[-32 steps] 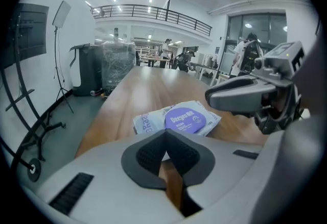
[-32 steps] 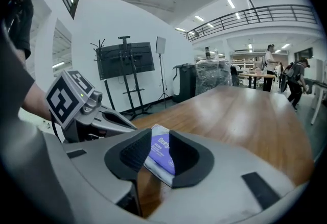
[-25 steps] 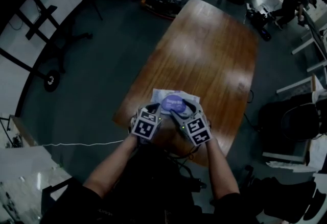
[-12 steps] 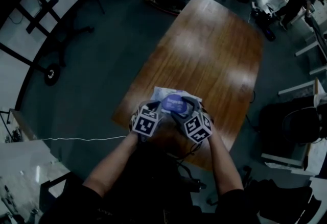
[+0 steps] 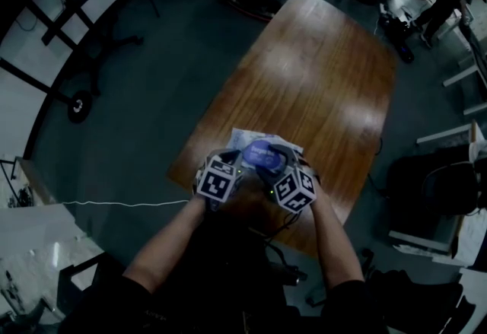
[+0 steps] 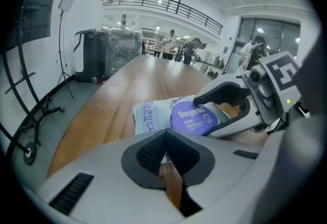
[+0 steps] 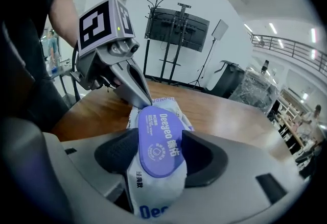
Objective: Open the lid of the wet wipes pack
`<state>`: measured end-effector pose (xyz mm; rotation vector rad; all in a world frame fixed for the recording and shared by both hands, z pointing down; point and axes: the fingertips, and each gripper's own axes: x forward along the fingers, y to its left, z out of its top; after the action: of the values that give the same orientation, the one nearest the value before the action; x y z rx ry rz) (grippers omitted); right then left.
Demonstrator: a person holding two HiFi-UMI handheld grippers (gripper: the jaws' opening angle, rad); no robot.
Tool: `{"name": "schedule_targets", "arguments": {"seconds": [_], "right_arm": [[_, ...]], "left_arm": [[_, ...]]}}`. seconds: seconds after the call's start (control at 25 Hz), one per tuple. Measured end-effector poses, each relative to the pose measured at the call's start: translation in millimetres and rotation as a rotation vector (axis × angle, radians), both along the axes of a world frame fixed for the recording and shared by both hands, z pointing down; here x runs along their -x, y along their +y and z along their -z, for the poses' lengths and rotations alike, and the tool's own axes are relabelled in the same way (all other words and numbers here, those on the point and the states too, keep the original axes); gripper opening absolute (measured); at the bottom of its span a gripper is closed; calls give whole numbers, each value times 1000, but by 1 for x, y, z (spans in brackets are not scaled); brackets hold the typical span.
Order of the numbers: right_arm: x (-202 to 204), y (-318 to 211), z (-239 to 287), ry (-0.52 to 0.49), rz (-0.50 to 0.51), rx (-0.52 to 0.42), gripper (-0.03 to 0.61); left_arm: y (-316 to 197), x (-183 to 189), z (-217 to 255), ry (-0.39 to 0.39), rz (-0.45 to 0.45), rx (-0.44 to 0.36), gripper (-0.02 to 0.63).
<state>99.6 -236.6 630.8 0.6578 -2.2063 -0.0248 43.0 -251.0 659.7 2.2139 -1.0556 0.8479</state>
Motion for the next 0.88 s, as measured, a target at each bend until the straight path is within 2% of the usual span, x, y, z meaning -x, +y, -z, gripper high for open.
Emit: {"name": "schedule_targets", "arguments": {"seconds": [0.28,0.52,0.88], "right_arm": [[-6,0,-1,-84,-47,115,275],[-7,-3,16,-200,-100,205,265],[-18,-17,49,-311,-199,110,217]], "left_arm": [[2,0,-4,-7,-19,-5,5],[1,1,-5,-20,-23,5,5],[4,1,-11,-29,-27,24,5]]}}
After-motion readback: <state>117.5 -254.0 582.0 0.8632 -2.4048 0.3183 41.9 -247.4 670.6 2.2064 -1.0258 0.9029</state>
